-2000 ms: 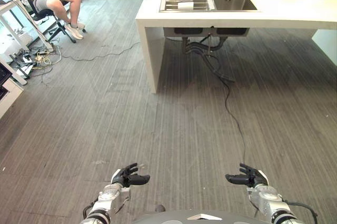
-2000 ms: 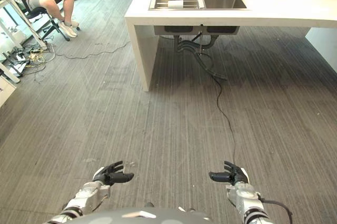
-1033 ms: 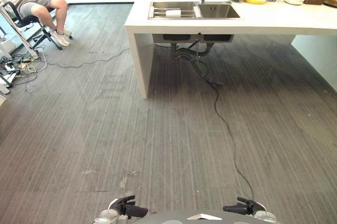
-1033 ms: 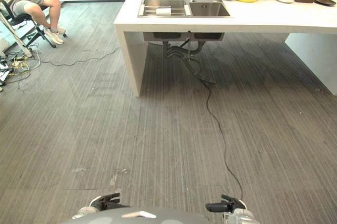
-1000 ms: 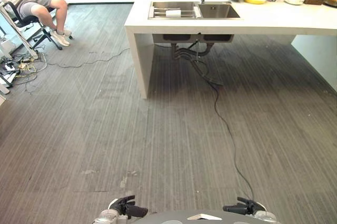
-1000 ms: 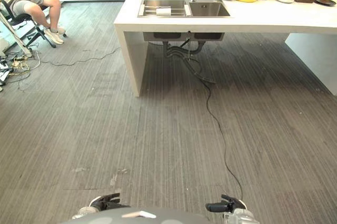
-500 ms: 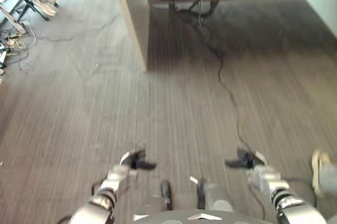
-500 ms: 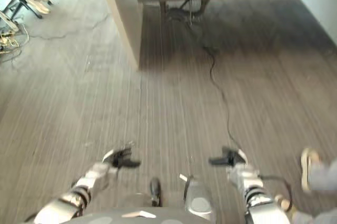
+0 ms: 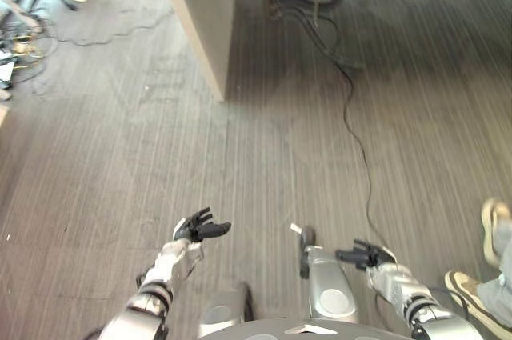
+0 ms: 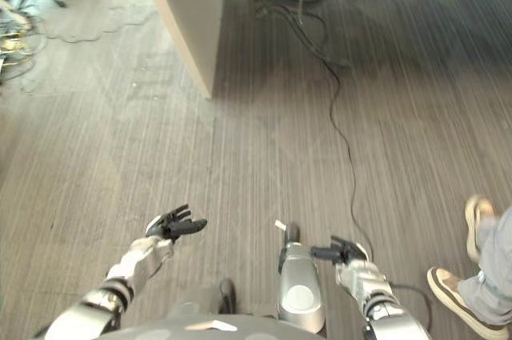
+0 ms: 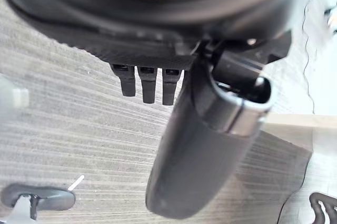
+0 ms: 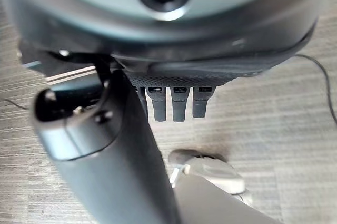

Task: Place the dishes in the dishwasher.

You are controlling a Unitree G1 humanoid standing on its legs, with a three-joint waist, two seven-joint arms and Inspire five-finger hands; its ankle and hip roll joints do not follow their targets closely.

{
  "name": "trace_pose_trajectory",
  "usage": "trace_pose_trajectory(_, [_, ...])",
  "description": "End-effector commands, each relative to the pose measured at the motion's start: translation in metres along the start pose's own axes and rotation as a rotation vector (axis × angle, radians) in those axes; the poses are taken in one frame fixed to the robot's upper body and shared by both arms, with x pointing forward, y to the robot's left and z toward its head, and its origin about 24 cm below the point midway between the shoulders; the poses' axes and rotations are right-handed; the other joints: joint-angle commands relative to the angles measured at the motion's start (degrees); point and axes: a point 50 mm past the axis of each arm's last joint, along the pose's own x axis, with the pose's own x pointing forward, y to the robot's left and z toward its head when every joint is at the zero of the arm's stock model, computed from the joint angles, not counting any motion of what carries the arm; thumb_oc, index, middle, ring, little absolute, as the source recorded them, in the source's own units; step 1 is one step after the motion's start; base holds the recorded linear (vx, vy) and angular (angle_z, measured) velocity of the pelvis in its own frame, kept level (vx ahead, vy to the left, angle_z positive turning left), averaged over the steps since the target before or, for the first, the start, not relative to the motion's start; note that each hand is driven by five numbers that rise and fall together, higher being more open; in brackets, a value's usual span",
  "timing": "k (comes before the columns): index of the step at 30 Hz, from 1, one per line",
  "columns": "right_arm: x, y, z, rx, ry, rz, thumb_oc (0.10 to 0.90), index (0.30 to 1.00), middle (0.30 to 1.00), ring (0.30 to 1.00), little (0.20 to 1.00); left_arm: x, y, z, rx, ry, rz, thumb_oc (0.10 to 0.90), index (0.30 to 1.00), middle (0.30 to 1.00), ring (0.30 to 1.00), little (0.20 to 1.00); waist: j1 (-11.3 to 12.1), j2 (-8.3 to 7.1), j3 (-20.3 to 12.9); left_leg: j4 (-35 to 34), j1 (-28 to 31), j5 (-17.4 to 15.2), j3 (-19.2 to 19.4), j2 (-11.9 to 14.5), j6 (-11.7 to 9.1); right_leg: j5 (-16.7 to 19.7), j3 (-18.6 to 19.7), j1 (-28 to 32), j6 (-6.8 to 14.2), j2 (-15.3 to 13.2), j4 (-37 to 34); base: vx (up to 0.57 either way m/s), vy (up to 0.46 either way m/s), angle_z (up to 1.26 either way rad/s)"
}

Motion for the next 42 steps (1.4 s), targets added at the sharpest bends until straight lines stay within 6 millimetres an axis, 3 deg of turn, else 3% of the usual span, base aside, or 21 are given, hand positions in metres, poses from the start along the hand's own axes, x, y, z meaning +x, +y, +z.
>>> trace_pose_trajectory(1, [-0.002, -0.024, 0.054, -0.031, -0.191, -0.041, 0.8, 0.9, 0.9, 0.9, 0.9, 0.005, 0.0, 0.053, -0.035, -0.177, -0.037, 0.8, 0.9, 0.9, 0.9, 0.9, 3.0, -2.54, -1.09, 2.64, 5.69, 0.29, 5.19, -2.27, 2.08, 7.05, 1.06, 7.56, 0.88, 1.41, -14.99, 0.54, -0.108, -0.54])
trace_pose_trajectory(2, [-0.003, -0.03, 0.048, -0.044, -0.176, -0.048, 0.8, 0.9, 0.9, 0.9, 0.9, 0.002, -0.006, 0.055, -0.045, -0.206, -0.068, 0.8, 0.9, 0.9, 0.9, 0.9, 5.47, -2.69, -1.16, -2.81, 0.15, -2.05, 6.02, -8.08, 2.37, 6.54, 2.15, 12.21, 1.6, 1.86, -17.79, 0.54, -0.055, -0.32])
trace_pose_trajectory(3, [-0.004, -0.031, 0.045, -0.043, -0.173, -0.045, 0.8, 0.9, 0.9, 0.9, 0.9, -0.001, -0.007, 0.056, -0.059, -0.225, -0.08, 0.8, 0.9, 0.9, 0.9, 0.9, 6.82, -2.66, -1.38, -9.97, -1.37, -2.03, 6.36, -10.11, 2.49, 6.31, 2.75, 14.3, 2.28, 1.99, -19.21, 0.73, -0.07, -0.14])
trace_pose_trajectory(5, [-0.006, -0.034, 0.043, -0.046, -0.185, -0.049, 0.8, 0.9, 0.9, 0.9, 0.9, -0.005, -0.006, 0.057, -0.07, -0.251, -0.1, 0.8, 0.9, 0.9, 0.9, 0.9, 8.51, -2.41, -2.16, -27.19, -1.9, -0.62, 7.3, -9.68, 2.37, 4.79, 2.14, 17.89, 3.43, 2.26, -21.31, 0.63, -0.001, -0.14])
trace_pose_trajectory(6, [-0.006, -0.033, 0.044, -0.064, -0.191, -0.044, 0.8, 0.9, 0.9, 0.9, 0.9, -0.008, -0.001, 0.057, -0.076, -0.267, -0.096, 0.8, 0.9, 0.9, 0.9, 0.9, 10.25, -1.6, -2.42, -40.28, -1.2, 3.03, 6.61, -10.65, 1.85, 3.95, 2.23, 20.92, 3.97, 3.79, -23.0, 0.62, 0.04, -0.58])
trace_pose_trajectory(7, [-0.006, -0.033, 0.042, -0.068, -0.188, -0.042, 0.8, 0.9, 0.9, 0.9, 0.9, -0.009, -0.001, 0.055, -0.083, -0.266, -0.098, 0.8, 0.9, 0.9, 0.9, 0.9, 10.9, -1.3, -2.83, -47.43, -0.68, 4.89, 5.35, -10.74, 1.32, 3.36, 2.05, 22.48, 4.17, 4.04, -23.26, 0.68, 0.036, -0.45])
trace_pose_trajectory(9, [-0.006, -0.032, 0.042, -0.074, -0.192, -0.044, 0.8, 0.9, 0.9, 0.9, 0.9, -0.011, 0.006, 0.058, -0.085, -0.278, -0.082, 0.8, 0.9, 0.9, 0.9, 0.9, 11.94, -1.67, -3.15, -54.78, -2.86, 6.64, 7.89, -10.18, 0.19, 1.23, 1.66, 25.65, 4.66, 4.64, -23.42, 0.51, 0.014, -0.24])
trace_pose_trajectory(13, [-0.003, -0.018, 0.033, -0.083, -0.159, -0.003, 0.8, 0.9, 0.9, 0.9, 0.9, -0.016, 0.016, 0.056, -0.104, -0.289, -0.061, 0.8, 0.9, 0.9, 0.9, 0.9, 13.34, -1.87, -6.31, -55.26, 0.66, 8.77, 9.35, -9.56, 1.98, -2.35, 2.82, 29.38, 5.62, 5.17, -21.42, 0.45, 0.067, -0.31])
trace_pose_trajectory(15, [-0.004, -0.016, 0.02, -0.088, -0.126, 0.007, 0.8, 0.9, 0.9, 0.9, 0.9, -0.019, 0.019, 0.063, -0.092, -0.318, -0.069, 0.8, 0.9, 0.9, 0.9, 0.9, 13.24, -3.56, -7.84, -54.84, 3.41, 8.18, 9.71, -10.8, 3.63, -0.89, 2.18, 26.86, 7.98, 2.26, -10.59, 0.52, 0.174, 0.15])
trace_pose_trajectory(16, [-0.004, -0.017, 0.015, -0.075, -0.117, 0.006, 0.8, 0.9, 0.9, 0.9, 0.9, -0.022, 0.016, 0.071, -0.084, -0.353, -0.085, 0.8, 0.9, 0.9, 0.9, 0.9, 12.7, -3.84, -7.54, -54.13, 4.94, 6.97, 9.59, -11.34, 4.56, 3.11, 2.05, 24.34, 9.79, 0.65, -3.24, 0.36, 0.196, -0.32])
trace_pose_trajectory(18, [-0.006, -0.02, 0.013, -0.079, -0.122, 0.007, 0.8, 0.9, 0.9, 0.9, 0.9, -0.032, 0.012, 0.089, -0.032, -0.44, -0.128, 0.8, 0.9, 0.9, 0.9, 0.9, 9.98, -2.22, -5.06, -55.0, 10.63, 4.84, 7.19, -10.75, 6.27, 11.14, 3.97, 14.02, 9.85, -0.98, 16.2, 0.37, 0.16, -0.38])
trace_pose_trajectory(19, [-0.006, -0.02, 0.013, -0.079, -0.122, 0.007, 0.8, 0.9, 0.9, 0.9, 0.9, -0.032, 0.012, 0.089, -0.032, -0.44, -0.128, 0.8, 0.9, 0.9, 0.9, 0.9, 10.02, -2.1, -5.19, -55.0, 10.48, 4.89, 7.2, -10.6, 6.25, 11.28, 3.97, 13.88, 9.81, -0.84, 16.11, 0.39, 0.057, 0.89])
trace_pose_trajectory(21, [-0.008, -0.021, 0.004, -0.051, -0.103, 0.009, 0.8, 0.9, 0.9, 0.9, 0.9, -0.037, 0.006, 0.099, -0.03, -0.49, -0.164, 0.8, 0.9, 0.9, 0.9, 0.9, 8.6, -1.26, -3.84, -55.89, 15.07, 2.69, 3.56, -10.48, 6.04, 4.94, 1.68, 9.72, 7.29, -2.38, 10.56, 0.3, -0.065, 1.43])
trace_pose_trajectory(22, [-0.008, -0.021, 0.004, -0.051, -0.103, 0.009, 0.8, 0.9, 0.9, 0.9, 0.9, -0.037, 0.006, 0.099, -0.03, -0.49, -0.164, 0.8, 0.9, 0.9, 0.9, 0.9, 8.51, -1.13, -3.87, -55.92, 15.04, 2.75, 3.44, -10.33, 5.99, 5.13, 1.52, 9.86, 7.23, -2.23, 10.25, 0.21, -0.126, 1.19])
trace_pose_trajectory(24, [-0.008, -0.026, 0.0, -0.039, -0.088, -0.003, 0.8, 0.9, 0.9, 0.9, 0.9, -0.041, 0.001, 0.104, -0.023, -0.513, -0.203, 0.8, 0.9, 0.9, 0.9, 0.9, 7.75, -1.47, -3.48, -55.42, 16.63, 1.26, 1.03, -10.49, 5.19, 4.85, 4.11, 9.13, 7.15, -1.78, -2.08, 0.21, -0.191, 0.74])
trace_pose_trajectory(26, [-0.009, -0.031, -0.01, -0.059, -0.054, -0.021, 0.8, 0.9, 0.9, 0.9, 0.9, -0.043, -0.007, 0.108, 0.01, -0.529, -0.24, 0.8, 0.9, 0.9, 0.9, 0.9, 6.65, -2.55, -3.2, -54.94, 17.69, -0.37, -1.01, -11.38, 4.86, 6.23, 10.97, 9.26, 8.29, 0.34, -11.59, 0.22, -0.208, 0.61])
trace_pose_trajectory(30, [-0.01, -0.029, -0.043, -0.09, 0.094, -0.027, 0.8, 0.9, 0.9, 0.9, 0.9, -0.038, -0.014, 0.099, -0.007, -0.504, -0.25, 0.8, 0.9, 0.9, 0.9, 0.9, 7.74, -3.22, -5.68, -54.6, 18.99, -1.86, -3.08, -11.57, 4.34, 8.16, 8.37, 14.4, 8.48, -0.19, -18.68, 0.22, -0.185, 0.88])
trace_pose_trajectory(33, [-0.013, -0.034, -0.059, -0.108, 0.172, -0.045, 0.8, 0.9, 0.9, 0.9, 0.9, -0.036, -0.015, 0.092, -0.002, -0.473, -0.252, 0.8, 0.9, 0.9, 0.9, 0.9, 7.75, -3.08, -6.78, -55.44, 19.73, -1.87, -4.49, -11.23, 3.76, 7.81, 7.21, 16.5, 7.9, 0.3, -20.14, 0.15, -0.121, 0.52])
trace_pose_trajectory(37, [-0.013, -0.034, -0.059, -0.108, 0.172, -0.045, 0.8, 0.9, 0.9, 0.9, 0.9, -0.036, -0.015, 0.092, -0.002, -0.473, -0.252, 0.8, 0.9, 0.9, 0.9, 0.9, 7.68, -3.07, -6.77, -55.45, 19.75, -1.86, -4.55, -11.22, 3.75, 7.79, 7.14, 16.53, 7.89, 0.3, -20.13, 0.03, -0.043, 0.09])
trace_pose_trajectory(38, [-0.021, -0.034, -0.084, -0.117, 0.255, -0.043, 0.8, 0.9, 0.9, 0.9, 0.9, -0.035, -0.015, 0.083, 0.024, -0.43, -0.255, 0.8, 0.9, 0.9, 0.9, 0.9, 6.94, -2.68, -7.25, -56.13, 20.27, -1.78, -6.52, -10.65, 3.21, 5.95, 5.6, 16.92, 6.77, 0.8, -18.66, 0.12, -0.158, -0.17])
trace_pose_trajectory(42, [-0.029, -0.038, -0.105, -0.104, 0.329, -0.055, 0.8, 0.9, 0.9, 0.9, 0.9, -0.034, -0.012, 0.077, 0.058, -0.399, -0.248, 0.8, 0.9, 0.9, 0.9, 0.9, 6.85, -2.54, -7.45, -56.0, 20.41, -1.57, -8.03, -10.63, 2.71, 5.19, 4.28, 17.9, 6.31, 0.98, -18.9, 0.07, -0.099, 0.26])
